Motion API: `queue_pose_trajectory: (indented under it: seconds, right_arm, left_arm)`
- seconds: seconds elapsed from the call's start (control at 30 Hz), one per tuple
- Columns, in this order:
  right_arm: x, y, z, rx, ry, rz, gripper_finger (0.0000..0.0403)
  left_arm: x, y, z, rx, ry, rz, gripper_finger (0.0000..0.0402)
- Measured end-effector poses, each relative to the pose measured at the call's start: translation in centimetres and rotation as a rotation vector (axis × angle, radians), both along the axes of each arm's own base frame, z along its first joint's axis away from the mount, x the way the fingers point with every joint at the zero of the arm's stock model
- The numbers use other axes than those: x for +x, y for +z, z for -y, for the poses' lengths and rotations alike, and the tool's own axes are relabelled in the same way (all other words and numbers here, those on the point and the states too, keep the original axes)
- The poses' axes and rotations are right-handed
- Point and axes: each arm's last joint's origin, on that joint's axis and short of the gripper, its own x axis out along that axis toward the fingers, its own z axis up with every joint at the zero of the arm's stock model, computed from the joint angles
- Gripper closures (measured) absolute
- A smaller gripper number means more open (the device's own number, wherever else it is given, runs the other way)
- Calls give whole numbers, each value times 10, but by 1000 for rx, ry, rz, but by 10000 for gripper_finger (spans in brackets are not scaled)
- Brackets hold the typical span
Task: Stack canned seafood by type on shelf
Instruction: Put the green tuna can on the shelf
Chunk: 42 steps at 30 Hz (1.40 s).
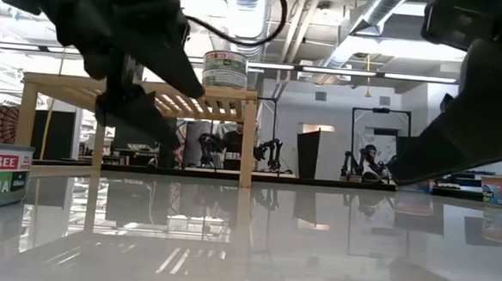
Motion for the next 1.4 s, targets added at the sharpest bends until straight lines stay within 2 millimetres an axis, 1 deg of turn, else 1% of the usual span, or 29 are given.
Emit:
queue_pose_trajectory:
  seconds: [0.07, 0.17, 0.23, 0.37, 0.47, 0.57, 0.67, 0.73, 0.8, 0.93, 1.07, 1.27, 1.4]
  right_arm:
    - [4, 1, 2, -2, -11, 25, 195]
    - [16, 5, 7, 6, -3, 61, 195]
    - [27, 9, 11, 38, 33, 88, 195]
    - [50, 14, 17, 111, 153, 157, 195]
    - [61, 11, 21, 150, 207, 190, 195]
    - [65, 10, 27, 156, 198, 186, 195]
    - [70, 14, 30, 163, 202, 233, 195]
    - [77, 20, 32, 167, 247, 281, 195]
    - [90, 26, 33, 165, 280, 310, 195]
    - [119, 26, 36, 135, 350, 284, 195]
    - [150, 26, 38, 55, 380, 266, 195]
    - [195, 18, 39, 1, 413, 256, 199]
    - [215, 5, 42, -11, 403, 198, 216]
  left_arm:
    - [-5, 2, 3, 12, -22, -15, 17]
    - [-15, 4, 5, 56, -63, -75, 17]
    - [-25, 4, 6, 94, -79, -139, 17]
    - [-45, 4, 10, 152, -33, -234, 17]
    - [-58, 8, 20, 163, -66, -249, 17]
    - [-68, 10, 35, 150, -119, -233, 17]
    - [-80, 8, 51, 130, -141, -231, 17]
    - [-88, 8, 58, 133, -127, -226, 17]
    - [-95, 7, 64, 135, -103, -211, 17]
    - [-105, 7, 73, 101, -97, -208, 17]
    - [-112, 5, 77, 75, -96, -215, 17]
    - [-115, 5, 80, 73, -88, -202, 17]
    - [-115, 5, 80, 73, -86, -200, 17]
